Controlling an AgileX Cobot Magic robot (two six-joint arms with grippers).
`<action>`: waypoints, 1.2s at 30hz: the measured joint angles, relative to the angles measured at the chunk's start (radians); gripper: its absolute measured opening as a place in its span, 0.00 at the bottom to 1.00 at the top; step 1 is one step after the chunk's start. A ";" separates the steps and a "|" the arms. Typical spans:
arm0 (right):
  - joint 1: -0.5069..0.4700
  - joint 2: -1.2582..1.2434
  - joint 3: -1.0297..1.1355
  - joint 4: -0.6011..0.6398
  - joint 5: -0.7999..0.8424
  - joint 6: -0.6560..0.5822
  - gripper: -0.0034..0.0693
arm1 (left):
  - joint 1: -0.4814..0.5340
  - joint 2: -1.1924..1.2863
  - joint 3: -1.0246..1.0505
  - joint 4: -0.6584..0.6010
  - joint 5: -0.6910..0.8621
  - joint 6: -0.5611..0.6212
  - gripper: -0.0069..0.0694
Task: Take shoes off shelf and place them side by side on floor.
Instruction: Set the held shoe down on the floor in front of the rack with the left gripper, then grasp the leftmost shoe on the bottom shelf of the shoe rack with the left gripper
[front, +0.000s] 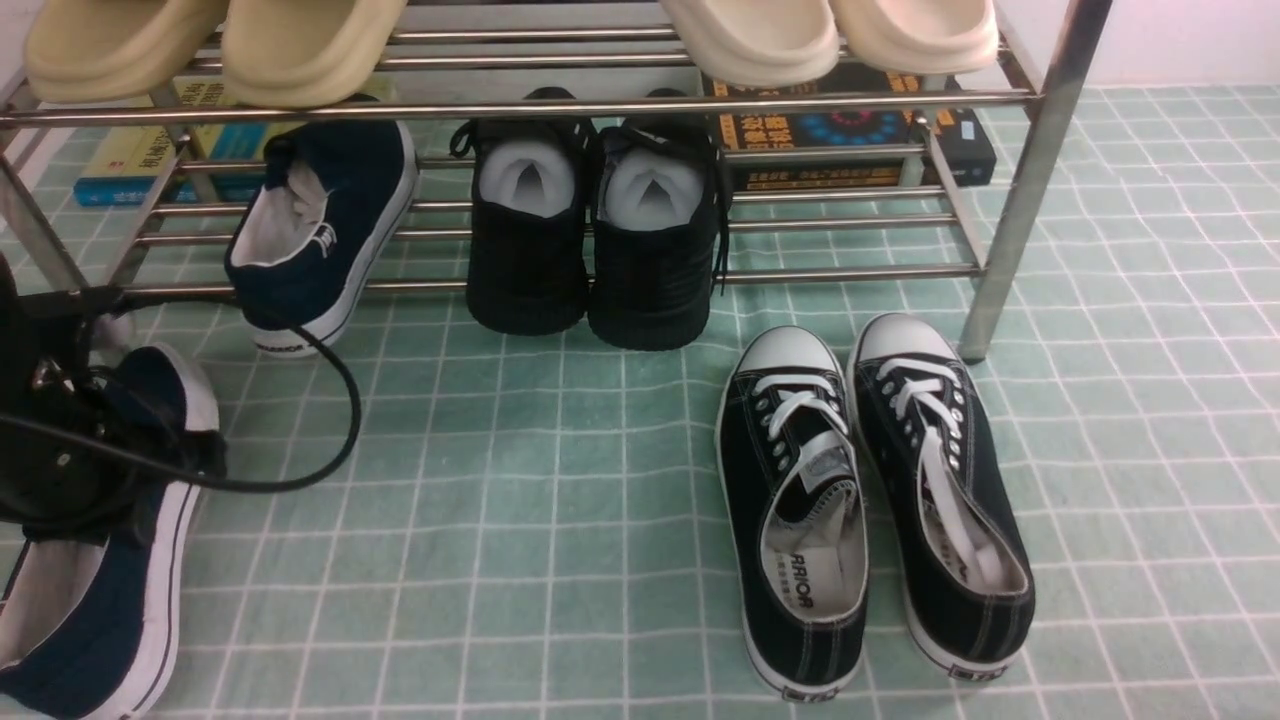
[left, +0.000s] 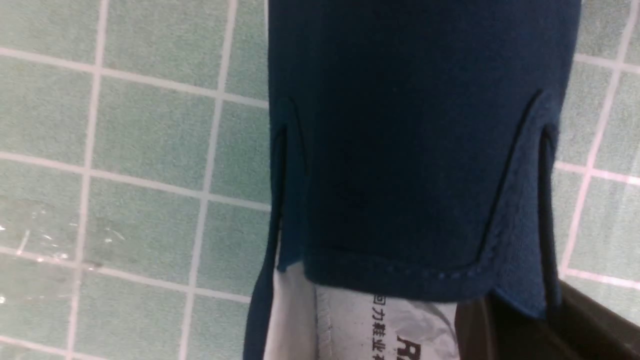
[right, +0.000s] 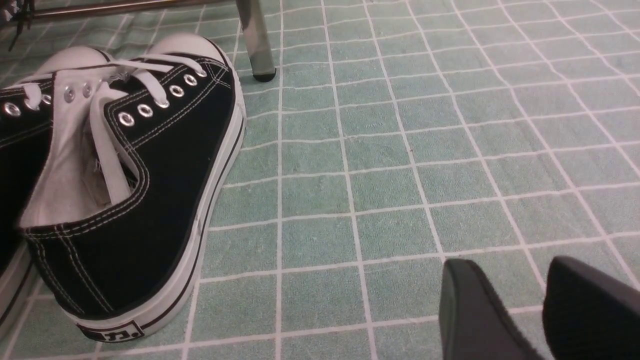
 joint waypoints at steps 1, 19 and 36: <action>0.000 0.000 0.000 0.000 0.000 0.000 0.38 | 0.000 0.000 0.000 0.005 0.000 0.000 0.13; 0.000 0.000 0.000 0.000 0.000 0.000 0.38 | 0.000 -0.116 0.000 0.043 0.061 0.000 0.50; 0.000 0.000 0.000 0.000 0.000 0.000 0.38 | 0.000 -0.635 0.000 0.048 0.352 0.000 0.09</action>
